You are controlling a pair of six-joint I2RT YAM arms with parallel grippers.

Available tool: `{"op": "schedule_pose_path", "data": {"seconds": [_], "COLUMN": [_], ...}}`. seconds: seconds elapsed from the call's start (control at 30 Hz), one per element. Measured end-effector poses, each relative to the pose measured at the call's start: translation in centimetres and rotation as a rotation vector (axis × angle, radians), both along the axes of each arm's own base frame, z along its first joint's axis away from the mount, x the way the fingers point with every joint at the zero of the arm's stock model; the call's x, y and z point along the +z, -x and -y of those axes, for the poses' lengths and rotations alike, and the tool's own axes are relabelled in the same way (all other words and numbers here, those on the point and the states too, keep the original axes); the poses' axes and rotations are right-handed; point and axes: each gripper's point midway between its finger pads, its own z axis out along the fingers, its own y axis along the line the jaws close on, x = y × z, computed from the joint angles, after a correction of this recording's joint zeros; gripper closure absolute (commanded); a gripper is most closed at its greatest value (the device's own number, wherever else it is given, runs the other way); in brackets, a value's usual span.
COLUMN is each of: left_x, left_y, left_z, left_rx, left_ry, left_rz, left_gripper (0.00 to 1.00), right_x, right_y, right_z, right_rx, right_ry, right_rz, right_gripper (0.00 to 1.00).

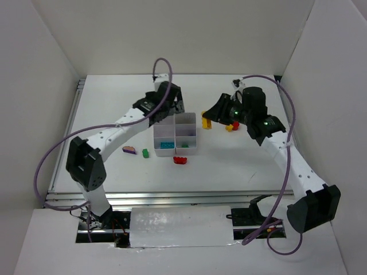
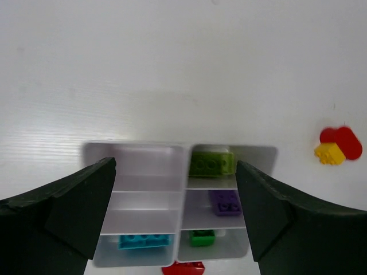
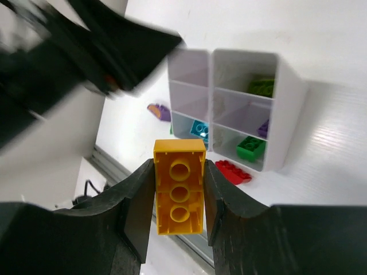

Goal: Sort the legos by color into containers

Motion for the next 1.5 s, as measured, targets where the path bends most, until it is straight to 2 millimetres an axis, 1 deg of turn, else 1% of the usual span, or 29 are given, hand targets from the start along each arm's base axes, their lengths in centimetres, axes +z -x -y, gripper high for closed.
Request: {"op": "schedule_pose_path", "data": {"seconds": [0.1,0.13,0.2,0.27,0.33,0.37,0.43,0.57,0.63,0.7,0.77,0.87,0.93,1.07,1.3,1.4,1.5], "left_x": [3.5,4.6,6.5,7.7,7.9,7.6,6.7,4.3,3.4,3.1,3.1,3.0,3.0,2.9,2.7,2.3,2.1], "left_y": [-0.5,-0.6,-0.3,0.3,1.7,2.4,3.8,5.0,5.5,5.6,5.6,5.7,5.7,5.7,5.7,5.6,5.5], "left_z": [-5.8,-8.2,-13.1,-17.6,-20.4,-21.2,-21.9,-22.4,-22.7,-22.8,-23.0,-23.0,-22.8,-22.6,-22.3,-22.1,-22.0], "left_rx": [0.125,0.174,0.276,0.371,0.426,0.439,0.437,0.416,0.408,0.395,0.387,0.371,0.363,0.348,0.322,0.315,0.308], "left_ry": [0.037,0.048,0.066,0.067,0.055,0.049,0.024,-0.005,-0.016,-0.023,-0.026,-0.035,-0.032,-0.024,-0.028,-0.027,-0.024], "left_rz": [0.017,0.025,0.034,0.048,0.045,0.039,0.002,-0.077,-0.112,-0.125,-0.128,-0.134,-0.136,-0.141,-0.152,-0.163,-0.171], "left_gripper": [0.0,0.01,0.01,0.01,0.01,0.01,0.01,0.0,0.01,0.01,0.01,0.0,0.01,0.01,0.01,0.01,0.02], "right_x": [-1.4,-1.9,-2.3,-2.8,-3.4,-3.7,-4.5,-6.0,-7.2,-8.3,-9.5,-10.8,-11.1,-11.6,-13.8,-14.1,-13.7], "right_y": [0.0,0.0,-0.4,-0.7,-1.1,-1.3,-1.8,-3.4,-3.6,-3.5,-3.1,-2.9,-2.9,-3.1,-3.3,-3.5,-3.8], "right_z": [-2.9,-4.1,-6.4,-8.5,-10.7,-11.7,-13.8,-17.5,-18.7,-19.3,-19.6,-19.2,-18.9,-18.8,-18.6,-18.5,-18.5], "right_rx": [0.065,0.088,0.14,0.189,0.261,0.303,0.377,0.483,0.516,0.539,0.562,0.579,0.586,0.6,0.623,0.626,0.623], "right_ry": [0.039,0.059,0.089,0.117,0.132,0.139,0.16,0.241,0.289,0.329,0.364,0.402,0.413,0.431,0.476,0.492,0.501], "right_rz": [-0.021,-0.027,-0.019,-0.009,0.006,0.009,0.02,0.061,0.074,0.073,0.062,0.04,0.039,0.05,0.032,0.032,0.048], "right_gripper": [1.0,1.0,1.0,0.98,0.97,0.96,0.96,0.96,0.96,0.95,0.93,0.89,0.86,0.85,0.8,0.77,0.75]}}
